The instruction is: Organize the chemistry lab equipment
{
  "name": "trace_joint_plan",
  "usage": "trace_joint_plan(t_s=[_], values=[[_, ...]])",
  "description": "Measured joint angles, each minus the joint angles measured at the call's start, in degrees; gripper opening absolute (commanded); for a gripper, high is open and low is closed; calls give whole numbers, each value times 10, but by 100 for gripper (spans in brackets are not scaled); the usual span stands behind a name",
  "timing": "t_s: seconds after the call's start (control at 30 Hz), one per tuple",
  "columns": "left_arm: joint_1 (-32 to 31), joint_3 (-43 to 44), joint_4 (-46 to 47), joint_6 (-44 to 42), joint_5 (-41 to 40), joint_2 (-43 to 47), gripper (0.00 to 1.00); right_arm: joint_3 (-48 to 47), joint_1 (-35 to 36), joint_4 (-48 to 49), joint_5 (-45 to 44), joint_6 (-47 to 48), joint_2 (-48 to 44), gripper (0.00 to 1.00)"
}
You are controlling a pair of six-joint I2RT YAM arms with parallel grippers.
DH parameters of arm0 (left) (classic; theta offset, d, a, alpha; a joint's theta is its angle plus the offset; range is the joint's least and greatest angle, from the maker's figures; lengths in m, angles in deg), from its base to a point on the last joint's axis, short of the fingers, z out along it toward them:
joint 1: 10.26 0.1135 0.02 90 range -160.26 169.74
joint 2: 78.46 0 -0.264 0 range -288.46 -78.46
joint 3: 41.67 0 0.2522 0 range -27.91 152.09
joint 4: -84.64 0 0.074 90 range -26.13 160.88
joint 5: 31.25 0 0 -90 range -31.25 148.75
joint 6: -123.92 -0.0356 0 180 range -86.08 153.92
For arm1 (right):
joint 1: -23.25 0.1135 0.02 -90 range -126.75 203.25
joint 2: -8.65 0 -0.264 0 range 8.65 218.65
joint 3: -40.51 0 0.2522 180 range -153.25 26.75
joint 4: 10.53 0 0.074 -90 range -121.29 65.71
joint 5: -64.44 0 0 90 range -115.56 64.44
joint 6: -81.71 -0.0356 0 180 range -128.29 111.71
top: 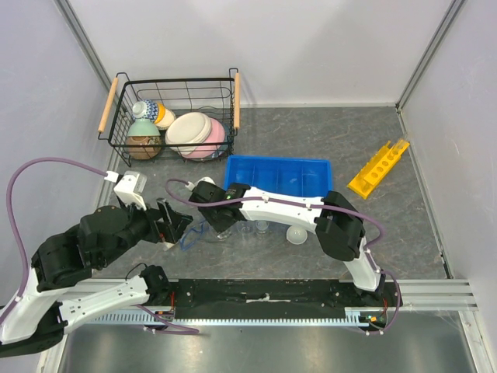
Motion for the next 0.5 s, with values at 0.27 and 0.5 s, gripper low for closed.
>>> trace_joint_plan(t_s=[0.27,0.5], values=[[0,-1,0,0,9,0,100,-19,0,-3,0,-2,14,40],[0,-2,3,0,13,0,100,-33,0,-9,-4,-3,21,21]])
